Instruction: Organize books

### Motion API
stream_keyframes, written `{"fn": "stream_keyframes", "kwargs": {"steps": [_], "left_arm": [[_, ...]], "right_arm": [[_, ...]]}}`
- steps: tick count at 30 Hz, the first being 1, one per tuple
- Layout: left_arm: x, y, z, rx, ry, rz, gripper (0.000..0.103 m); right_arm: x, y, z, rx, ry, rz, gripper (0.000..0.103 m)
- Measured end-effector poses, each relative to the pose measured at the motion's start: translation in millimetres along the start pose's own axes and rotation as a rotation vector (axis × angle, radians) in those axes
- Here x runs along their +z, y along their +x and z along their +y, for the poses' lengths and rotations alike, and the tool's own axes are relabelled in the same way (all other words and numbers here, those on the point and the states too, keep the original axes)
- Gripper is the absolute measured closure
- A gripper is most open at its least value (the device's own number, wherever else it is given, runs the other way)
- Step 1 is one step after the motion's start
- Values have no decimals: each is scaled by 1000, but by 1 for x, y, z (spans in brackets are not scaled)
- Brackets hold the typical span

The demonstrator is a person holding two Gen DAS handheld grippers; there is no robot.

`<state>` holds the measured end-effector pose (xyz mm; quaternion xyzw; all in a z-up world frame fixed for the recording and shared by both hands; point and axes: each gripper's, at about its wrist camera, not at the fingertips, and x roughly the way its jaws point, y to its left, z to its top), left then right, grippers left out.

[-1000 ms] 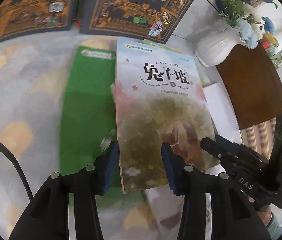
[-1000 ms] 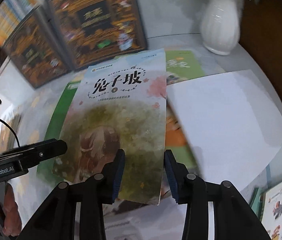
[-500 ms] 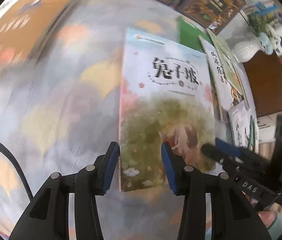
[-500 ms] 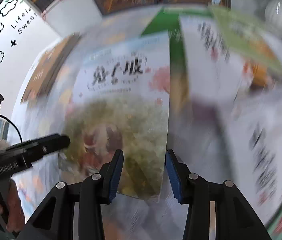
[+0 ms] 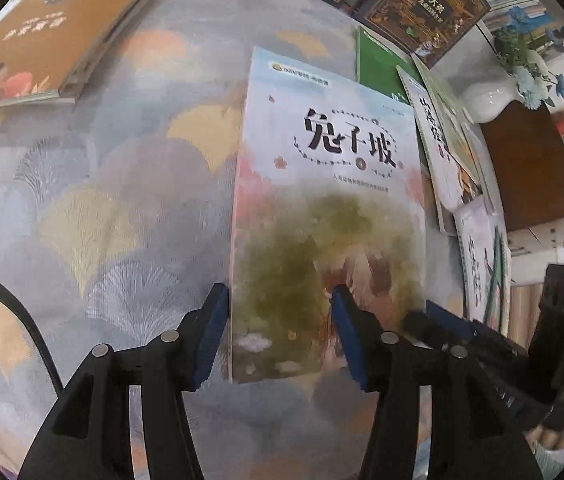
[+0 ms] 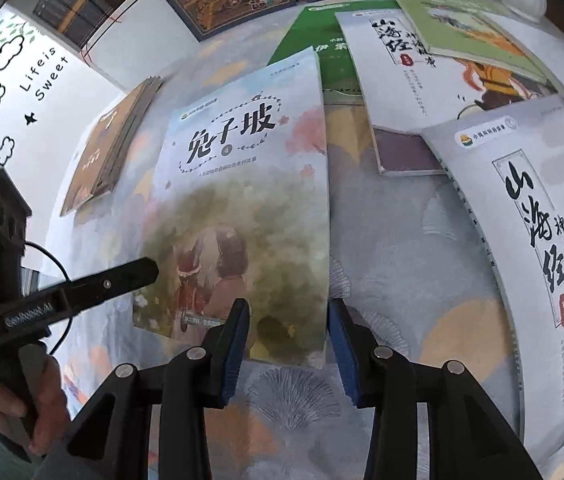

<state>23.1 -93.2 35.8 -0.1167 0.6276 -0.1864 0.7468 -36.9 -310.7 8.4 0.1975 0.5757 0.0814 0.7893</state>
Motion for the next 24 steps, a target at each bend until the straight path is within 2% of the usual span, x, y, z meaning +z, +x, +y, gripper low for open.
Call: {"fn": "stream_keyframes", "kwargs": {"steps": [2,3,4,6,7,8,9,11,12,13,14,16,18,19,21,24], "left_arm": [[-2,-8,-2,-59,-7,-21,55],[-3,-19,0,-144,-33,-49,55],[-3,-31,2,-281,-73,-74,56],[-2,-47,2,-501,-143,-83,58],[-1,-49,-1,-539,-138,-76,58],[1,-47,-4,-537,-125,-64,58],[1,-40,-6,-495,-107,-50,58],[-1,-19,-4,-357,-103,-18,67],[-1,-12,-2,-339,-105,-2,75],[-5,-4,0,-326,-112,13,88],[-8,3,0,-316,-119,23,94],[-15,8,0,-291,-135,24,95],[-16,9,1,-315,-176,20,95],[-15,9,4,-356,-216,19,95],[-8,3,9,-427,-280,5,95],[6,1,5,-513,-319,24,95]], "right_arm": [[-1,-1,-2,-12,4,-10,62],[-1,-1,-4,-6,14,-12,62],[-1,-2,-8,15,33,-12,62],[0,-2,-16,60,81,-9,62],[1,-1,-18,75,101,-8,62],[1,-1,-20,87,117,-7,61],[1,-2,-22,93,125,-7,61],[0,-2,-21,94,120,-8,61],[-1,-3,-20,91,113,-8,61],[-1,-3,-19,88,106,-9,61],[-2,-3,-19,85,102,-8,61],[-3,-4,-18,80,100,0,61],[-1,-3,-19,88,119,18,61],[-4,-6,-22,104,142,31,61],[-9,-10,-35,159,212,63,61],[-18,-12,-54,268,340,89,60]]}}
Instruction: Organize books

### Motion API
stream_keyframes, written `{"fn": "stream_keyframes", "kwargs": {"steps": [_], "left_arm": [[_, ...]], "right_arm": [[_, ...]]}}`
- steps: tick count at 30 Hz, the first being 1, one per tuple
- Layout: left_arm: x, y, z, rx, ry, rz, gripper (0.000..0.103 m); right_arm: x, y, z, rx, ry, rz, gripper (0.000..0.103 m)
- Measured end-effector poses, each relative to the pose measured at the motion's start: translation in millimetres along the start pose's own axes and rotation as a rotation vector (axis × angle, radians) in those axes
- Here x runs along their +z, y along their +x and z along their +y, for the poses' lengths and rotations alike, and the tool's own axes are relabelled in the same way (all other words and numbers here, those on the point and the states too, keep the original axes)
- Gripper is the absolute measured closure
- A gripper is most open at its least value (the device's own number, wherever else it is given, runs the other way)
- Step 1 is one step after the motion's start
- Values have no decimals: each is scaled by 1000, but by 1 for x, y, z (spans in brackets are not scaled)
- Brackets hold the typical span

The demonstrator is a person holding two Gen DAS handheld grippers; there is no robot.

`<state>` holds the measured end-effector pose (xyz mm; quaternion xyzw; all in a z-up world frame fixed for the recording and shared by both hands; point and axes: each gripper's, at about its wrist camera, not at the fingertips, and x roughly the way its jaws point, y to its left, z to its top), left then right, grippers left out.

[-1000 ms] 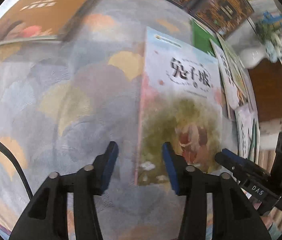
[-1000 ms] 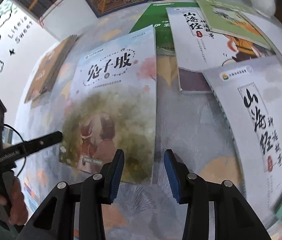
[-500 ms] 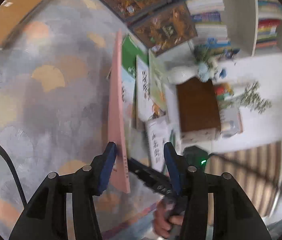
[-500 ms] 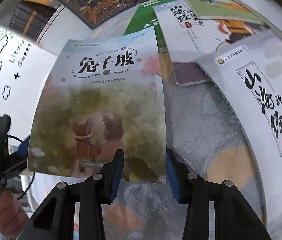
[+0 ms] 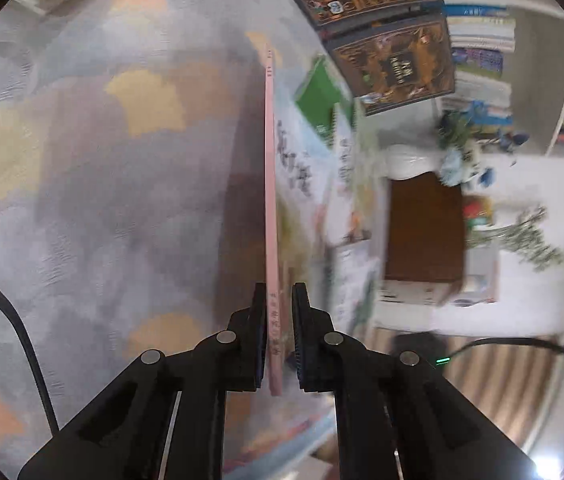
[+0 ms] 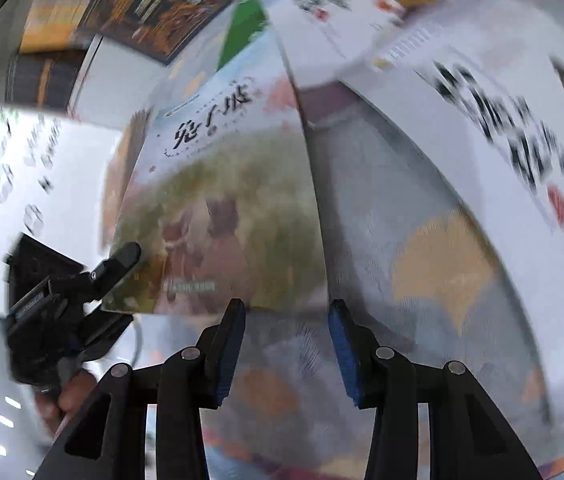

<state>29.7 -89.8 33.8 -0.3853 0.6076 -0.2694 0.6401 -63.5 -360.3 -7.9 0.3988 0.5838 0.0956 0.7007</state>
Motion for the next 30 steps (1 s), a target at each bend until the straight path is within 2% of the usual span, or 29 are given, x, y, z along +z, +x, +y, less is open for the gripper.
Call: {"fn": "stream_keyframes", "kwargs": {"steps": [2,6,9,12,13,15,18,23,25,27,29,30], "left_arm": [[5,2,-5,-43,-25,26,95],[8,8,-7,-78,-55,29,95],[15,7,-5,-104,-86,38,95],[23,5,-5,-92,-79,37,95],[25,6,-5,-92,-79,38,95],[29,9,-4,-100,-91,45,95],[35,11,-3,-109,-103,51,95],[42,11,-11,-112,-96,63,95],[45,12,-15,-109,-84,72,95],[48,14,-15,-95,-79,78,95],[51,17,-13,-46,-72,81,95],[53,18,-12,2,-53,80,95]], "right_arm": [[1,0,-11,91,77,5,58],[8,6,-23,241,191,-6,58],[12,8,-25,274,210,-25,56],[14,7,-27,290,213,-30,55],[16,3,-27,288,204,-32,53],[14,-3,-29,275,175,-44,43],[24,-6,-37,289,182,-78,39],[50,18,-41,402,254,-86,39],[59,29,-39,451,293,-97,47],[66,40,-35,513,329,-94,70],[70,44,-25,484,311,-96,80],[71,43,-19,448,279,-101,83]]}}
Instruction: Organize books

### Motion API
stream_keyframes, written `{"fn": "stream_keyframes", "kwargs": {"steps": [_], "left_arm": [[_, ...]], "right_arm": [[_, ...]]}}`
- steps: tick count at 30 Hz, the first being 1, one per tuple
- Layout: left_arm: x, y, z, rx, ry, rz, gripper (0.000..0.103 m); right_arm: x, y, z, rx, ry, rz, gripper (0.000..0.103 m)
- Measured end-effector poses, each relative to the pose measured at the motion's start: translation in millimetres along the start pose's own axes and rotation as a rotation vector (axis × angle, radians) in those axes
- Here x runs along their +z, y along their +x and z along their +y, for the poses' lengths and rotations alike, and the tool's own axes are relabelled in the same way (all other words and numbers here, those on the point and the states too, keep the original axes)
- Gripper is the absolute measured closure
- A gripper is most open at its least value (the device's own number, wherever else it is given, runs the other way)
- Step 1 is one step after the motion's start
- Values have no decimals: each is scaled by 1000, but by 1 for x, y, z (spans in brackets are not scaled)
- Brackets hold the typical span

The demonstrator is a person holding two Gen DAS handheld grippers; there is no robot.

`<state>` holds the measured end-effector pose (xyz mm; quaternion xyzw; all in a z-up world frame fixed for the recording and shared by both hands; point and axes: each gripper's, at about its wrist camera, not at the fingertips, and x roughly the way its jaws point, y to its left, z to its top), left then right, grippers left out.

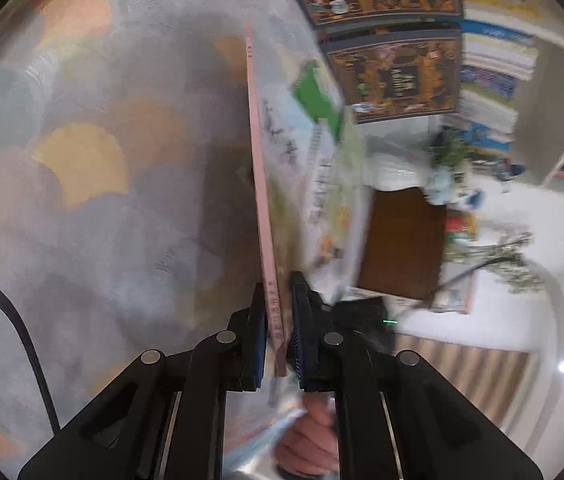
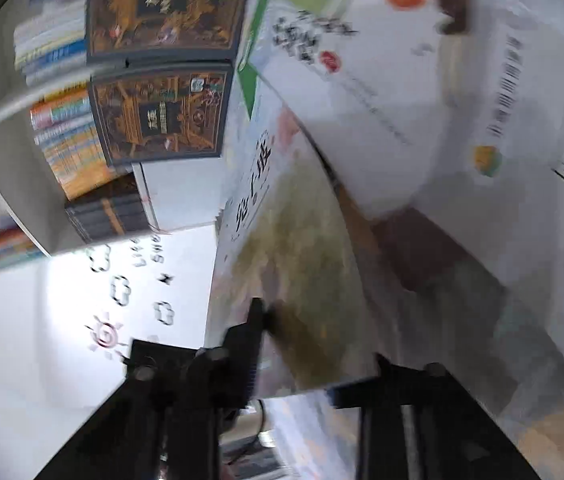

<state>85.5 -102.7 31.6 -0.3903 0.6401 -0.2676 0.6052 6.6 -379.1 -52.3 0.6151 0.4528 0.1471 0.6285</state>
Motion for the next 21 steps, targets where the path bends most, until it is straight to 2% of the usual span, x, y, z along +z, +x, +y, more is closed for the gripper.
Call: {"fn": "stream_keyframes", "kwargs": {"steps": [1,3,4,8,12,15,21], "left_arm": [[1,2,-1,75,42,-2,95],[1,5,-2,145,97,4,94],[-1,7,-3,174,129,8,93],[-10,10,-14,253,249,-20,92],[-26,5,-27,308,375,-61,91],[-35,-7,-31,312,414,-86,91],[-48,-38,-44,306,481,-144,90]], "right_arm": [[-2,1,9,-50,-59,-1,85],[-10,2,35,-185,-234,-8,86],[-16,5,50,-269,-340,-9,86],[-39,15,81,-453,-600,-18,86],[-62,18,99,-562,-788,-38,86],[-82,15,118,-618,-915,-60,86],[-121,8,150,-640,-1059,-120,86]]}}
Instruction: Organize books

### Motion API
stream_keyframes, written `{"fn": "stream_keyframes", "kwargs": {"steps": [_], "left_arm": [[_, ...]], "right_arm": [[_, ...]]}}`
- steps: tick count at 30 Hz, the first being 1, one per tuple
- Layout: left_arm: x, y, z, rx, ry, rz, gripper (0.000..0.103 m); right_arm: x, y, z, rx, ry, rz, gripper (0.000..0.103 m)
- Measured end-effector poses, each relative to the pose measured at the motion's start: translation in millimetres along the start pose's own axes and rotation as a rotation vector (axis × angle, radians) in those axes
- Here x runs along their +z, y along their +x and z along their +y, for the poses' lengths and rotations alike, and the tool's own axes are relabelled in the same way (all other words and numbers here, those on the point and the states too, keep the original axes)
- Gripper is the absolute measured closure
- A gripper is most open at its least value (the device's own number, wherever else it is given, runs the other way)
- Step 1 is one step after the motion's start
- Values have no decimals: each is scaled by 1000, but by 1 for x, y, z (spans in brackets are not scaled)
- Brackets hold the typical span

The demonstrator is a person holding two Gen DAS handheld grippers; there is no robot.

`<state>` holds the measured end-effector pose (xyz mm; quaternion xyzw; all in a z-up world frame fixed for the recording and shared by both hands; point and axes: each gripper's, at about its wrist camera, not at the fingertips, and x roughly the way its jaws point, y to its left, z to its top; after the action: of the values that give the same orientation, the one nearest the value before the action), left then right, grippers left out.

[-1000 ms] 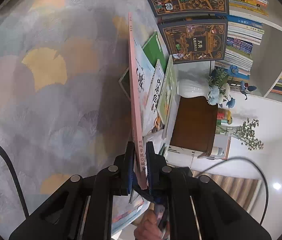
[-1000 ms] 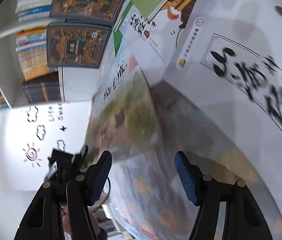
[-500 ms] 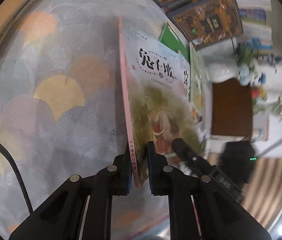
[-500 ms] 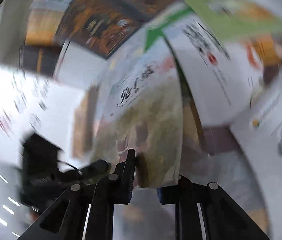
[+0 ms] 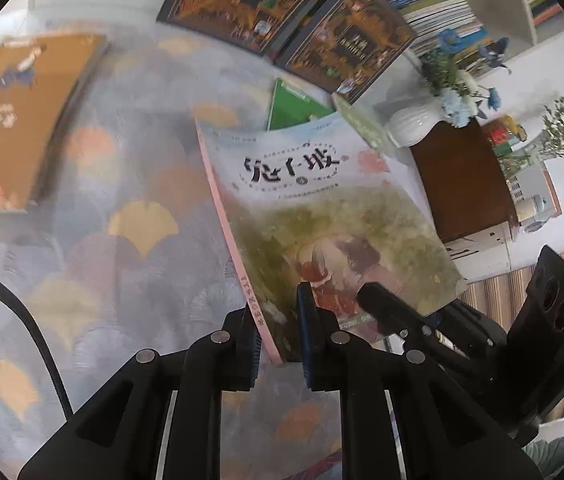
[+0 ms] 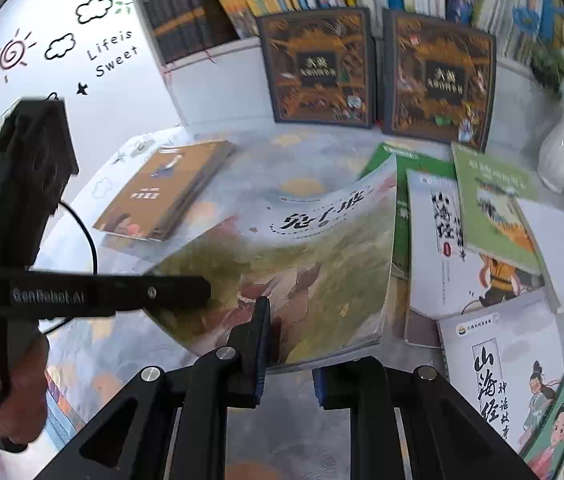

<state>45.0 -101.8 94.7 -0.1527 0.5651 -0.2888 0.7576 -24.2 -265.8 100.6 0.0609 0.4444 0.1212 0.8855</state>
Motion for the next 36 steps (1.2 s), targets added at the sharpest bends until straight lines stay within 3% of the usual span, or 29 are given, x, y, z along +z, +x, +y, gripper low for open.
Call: {"fn": "stream_keyframes", "kwargs": {"steps": [4,9,15,19,22,26,36], "left_arm": [[4,-30,-3,22,25,-67,90],[17,-76,19,67,2,-179,90],[33,-123,75,142,-66,-269,91],[46,-138,118,204,-102,-311,91],[56,-137,142,236,-117,-309,91],[73,-132,172,241,-135,-301,91],[87,-116,224,213,-218,-289,90]], "right_arm": [[7,-14,17,34,-2,-49,84],[42,-13,54,115,-29,-102,82],[79,21,117,176,-87,-117,81],[97,61,150,237,-34,-79,81],[106,89,168,247,-13,-49,81],[115,118,192,199,-60,-47,81],[128,174,201,215,7,41,80]]}}
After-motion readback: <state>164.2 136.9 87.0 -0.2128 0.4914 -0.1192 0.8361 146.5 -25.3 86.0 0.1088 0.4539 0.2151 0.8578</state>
